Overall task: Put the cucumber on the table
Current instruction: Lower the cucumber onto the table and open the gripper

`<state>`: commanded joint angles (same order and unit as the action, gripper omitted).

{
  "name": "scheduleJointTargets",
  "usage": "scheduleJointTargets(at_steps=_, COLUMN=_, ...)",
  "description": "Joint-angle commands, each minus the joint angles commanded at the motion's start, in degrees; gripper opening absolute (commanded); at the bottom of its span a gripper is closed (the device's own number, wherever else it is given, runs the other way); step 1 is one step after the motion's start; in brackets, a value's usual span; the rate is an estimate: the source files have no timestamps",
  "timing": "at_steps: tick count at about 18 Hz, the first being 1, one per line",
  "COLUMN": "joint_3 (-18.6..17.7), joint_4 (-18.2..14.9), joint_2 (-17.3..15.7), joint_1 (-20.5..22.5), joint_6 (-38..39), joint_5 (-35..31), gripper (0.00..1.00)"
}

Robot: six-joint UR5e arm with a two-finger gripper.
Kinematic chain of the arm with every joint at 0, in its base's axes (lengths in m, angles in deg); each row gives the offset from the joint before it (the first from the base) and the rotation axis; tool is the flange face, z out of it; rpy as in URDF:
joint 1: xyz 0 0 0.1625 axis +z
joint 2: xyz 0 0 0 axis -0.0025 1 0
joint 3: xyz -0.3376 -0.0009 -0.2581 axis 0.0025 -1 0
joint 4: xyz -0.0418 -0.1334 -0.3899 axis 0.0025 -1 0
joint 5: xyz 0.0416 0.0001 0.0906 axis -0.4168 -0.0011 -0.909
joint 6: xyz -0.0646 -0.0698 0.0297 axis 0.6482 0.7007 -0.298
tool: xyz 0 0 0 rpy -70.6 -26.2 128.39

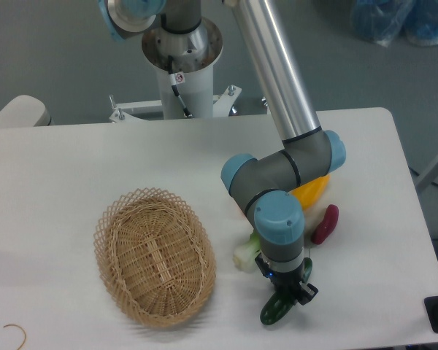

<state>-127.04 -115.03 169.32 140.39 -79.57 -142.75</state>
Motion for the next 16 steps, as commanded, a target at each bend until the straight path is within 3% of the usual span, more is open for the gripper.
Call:
scheduleJointTargets(at_steps=6, joint_3=0.26, joint_4=-0.18, joint_2=-1.93, joint_1=-0.53, joint_6=1.31, joint_5=-1.77, gripper=1.0)
scheduleJointTargets(at_steps=13, joint_3=0.44, joint_4=-1.23, joint_2=-9.66, joint_1=-0.44, joint_6=0.44, joint_5=-0.89, gripper=1.0)
scheduleJointTargets(at_steps=14, joint_3=0.26, joint_4=-2.71, joint_2=-11.15, joint_1=-0.35, joint_6=0.35, joint_5=-0.98, gripper=1.0)
scheduleJointTargets(at_steps=16, joint_3=0.87, joint_4=-8.85, joint_2=-14.05, joint_1=-0.18, joint_6=-1.92, joint_5=-0.89, gripper=1.0)
